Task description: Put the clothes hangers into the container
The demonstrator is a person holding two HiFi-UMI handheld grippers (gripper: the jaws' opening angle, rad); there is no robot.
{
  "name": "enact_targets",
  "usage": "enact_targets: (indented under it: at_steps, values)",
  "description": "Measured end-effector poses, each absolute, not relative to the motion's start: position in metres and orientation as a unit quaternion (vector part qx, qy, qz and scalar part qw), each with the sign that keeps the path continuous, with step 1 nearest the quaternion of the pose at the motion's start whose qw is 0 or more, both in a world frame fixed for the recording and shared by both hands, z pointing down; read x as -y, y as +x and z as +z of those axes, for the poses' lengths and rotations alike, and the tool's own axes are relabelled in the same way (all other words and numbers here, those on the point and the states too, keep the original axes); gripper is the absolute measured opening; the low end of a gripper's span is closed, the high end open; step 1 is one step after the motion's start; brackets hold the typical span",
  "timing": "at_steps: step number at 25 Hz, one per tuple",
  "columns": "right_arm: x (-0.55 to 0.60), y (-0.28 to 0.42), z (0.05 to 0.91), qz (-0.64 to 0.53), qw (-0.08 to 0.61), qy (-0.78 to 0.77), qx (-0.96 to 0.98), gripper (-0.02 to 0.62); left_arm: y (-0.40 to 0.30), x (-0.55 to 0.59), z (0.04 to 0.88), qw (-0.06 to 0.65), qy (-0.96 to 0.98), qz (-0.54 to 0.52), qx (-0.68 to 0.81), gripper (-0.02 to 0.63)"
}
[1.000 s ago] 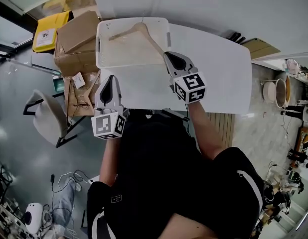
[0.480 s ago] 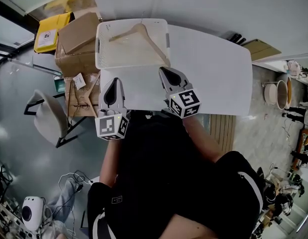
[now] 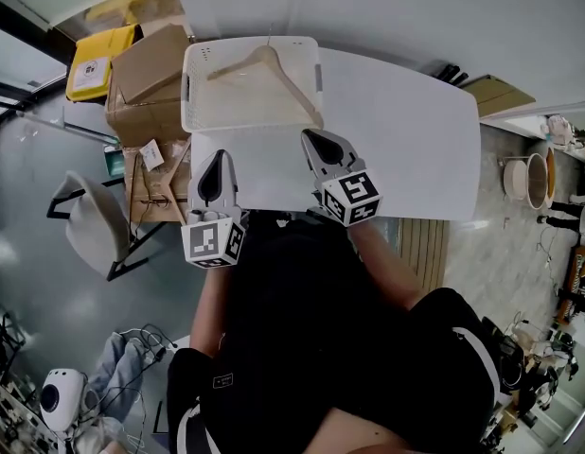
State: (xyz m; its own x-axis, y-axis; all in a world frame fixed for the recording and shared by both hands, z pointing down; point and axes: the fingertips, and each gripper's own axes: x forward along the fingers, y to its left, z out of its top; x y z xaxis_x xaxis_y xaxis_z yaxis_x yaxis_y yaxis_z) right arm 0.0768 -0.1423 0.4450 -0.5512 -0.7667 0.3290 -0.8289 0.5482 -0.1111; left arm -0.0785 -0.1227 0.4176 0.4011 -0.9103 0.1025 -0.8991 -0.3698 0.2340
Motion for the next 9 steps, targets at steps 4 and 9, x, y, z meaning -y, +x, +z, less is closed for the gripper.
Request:
enact_targets:
  at_steps: [4, 9]
  values:
    - [0.1410, 0.0750, 0.4454, 0.124, 0.124, 0.452, 0.875, 0.014, -0.0770, 0.1212, 0.4192, 0.127, 0.828, -0.019, 0.546, 0.006]
    - [0.1384, 0.0749, 0.4469, 0.115, 0.133, 0.446, 0.878, 0.014, -0.0759, 0.1195, 0.4202, 0.126, 0.829, -0.018, 0.545, 0.006]
